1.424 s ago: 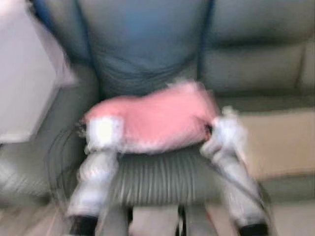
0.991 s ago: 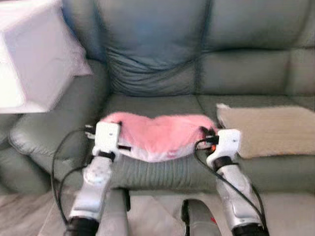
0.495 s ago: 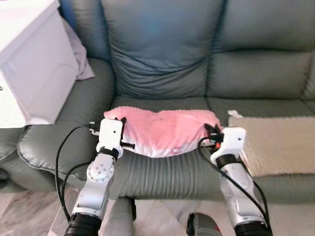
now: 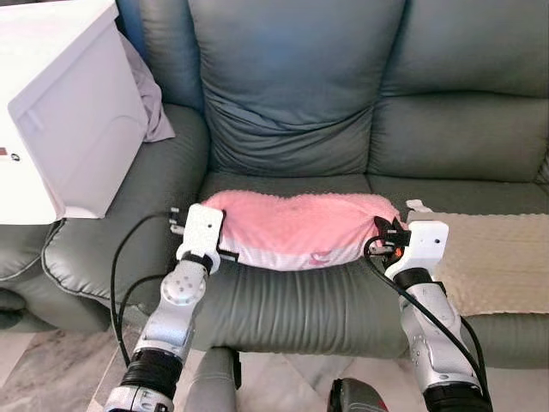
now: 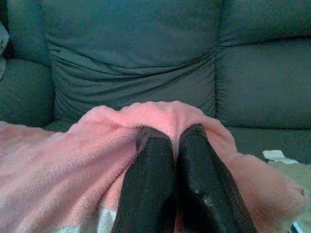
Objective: Move the pillow to the sofa
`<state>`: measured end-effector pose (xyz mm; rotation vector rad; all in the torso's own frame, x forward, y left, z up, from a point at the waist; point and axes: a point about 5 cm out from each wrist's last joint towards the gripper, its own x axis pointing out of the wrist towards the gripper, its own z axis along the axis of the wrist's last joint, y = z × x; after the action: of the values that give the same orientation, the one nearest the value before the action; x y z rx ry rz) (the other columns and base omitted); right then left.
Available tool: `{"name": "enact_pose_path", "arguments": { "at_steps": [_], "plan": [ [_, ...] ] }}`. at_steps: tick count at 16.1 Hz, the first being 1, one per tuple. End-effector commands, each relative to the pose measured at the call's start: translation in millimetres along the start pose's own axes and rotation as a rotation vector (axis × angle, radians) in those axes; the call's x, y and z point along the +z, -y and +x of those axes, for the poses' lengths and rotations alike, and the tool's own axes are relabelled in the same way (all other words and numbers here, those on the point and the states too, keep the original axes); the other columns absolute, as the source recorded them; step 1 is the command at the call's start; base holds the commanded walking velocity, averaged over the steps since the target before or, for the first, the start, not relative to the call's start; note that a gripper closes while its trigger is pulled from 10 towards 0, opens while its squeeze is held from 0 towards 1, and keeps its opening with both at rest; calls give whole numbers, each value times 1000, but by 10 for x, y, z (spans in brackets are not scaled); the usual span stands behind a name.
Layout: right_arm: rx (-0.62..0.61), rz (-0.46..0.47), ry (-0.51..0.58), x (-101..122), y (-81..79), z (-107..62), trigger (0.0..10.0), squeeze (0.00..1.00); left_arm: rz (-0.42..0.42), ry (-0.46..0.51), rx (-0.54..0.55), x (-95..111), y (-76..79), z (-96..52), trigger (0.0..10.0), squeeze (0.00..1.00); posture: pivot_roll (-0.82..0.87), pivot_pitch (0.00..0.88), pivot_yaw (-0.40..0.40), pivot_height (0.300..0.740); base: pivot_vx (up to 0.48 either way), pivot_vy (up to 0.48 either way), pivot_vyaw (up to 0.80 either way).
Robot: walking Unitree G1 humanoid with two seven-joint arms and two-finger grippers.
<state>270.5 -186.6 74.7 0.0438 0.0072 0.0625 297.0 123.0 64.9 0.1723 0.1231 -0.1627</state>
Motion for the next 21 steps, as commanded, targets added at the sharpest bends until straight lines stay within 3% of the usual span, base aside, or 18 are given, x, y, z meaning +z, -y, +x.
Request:
{"name": "enact_pose_path", "arguments": {
  "at_steps": [1,4,5,7,8,9,11,13,14,15,16,21],
  "plan": [
    [-2,7,0,14,18,-5,10000,0,3,11,9,17,-4,28,10000,0,1,0,40,637,0,0,0],
    [-7,-39,-20,103,201,85,10000,0,-6,-28,-5,-21,92,221,10000,0,-33,82,37,637,0,0,0],
    [-7,-89,-90,70,296,161,10000,0,-47,-81,11,-62,122,292,10000,0,-49,118,39,637,0,0,0],
    [6,-115,-135,111,367,343,10000,0,-48,-101,21,-9,168,400,10000,0,-62,155,31,637,0,0,0],
    [34,-119,-102,226,346,527,10000,0,-17,-80,78,126,121,505,10000,0,-64,165,29,637,0,0,0],
    [66,-113,-74,292,296,592,10000,0,-15,-73,111,179,63,540,10000,0,-62,169,25,637,0,0,0],
    [171,-119,-51,419,20,805,10000,0,5,-73,277,257,-341,587,10000,0,-57,184,16,637,0,0,0],
    [233,-141,-159,249,-165,825,10000,0,27,-117,319,125,-504,518,10000,0,-46,188,9,637,0,0,0],
    [290,-174,-256,78,-234,782,10000,0,47,-163,321,-23,-519,447,10000,0,-43,192,5,637,0,0,0],
    [287,-173,-271,47,-220,773,10000,0,36,-188,322,-102,-504,409,10000,0,-43,193,4,637,0,0,0],
    [259,-181,-308,10,-122,771,10000,1000,0,-249,327,-272,-453,325,10000,1000,-59,196,-1,637,0,0,0],
    [190,-215,-333,-10,30,773,10000,1000,11,-283,301,-271,-370,352,10000,1000,-55,188,-3,637,0,0,0]
  ]
}}
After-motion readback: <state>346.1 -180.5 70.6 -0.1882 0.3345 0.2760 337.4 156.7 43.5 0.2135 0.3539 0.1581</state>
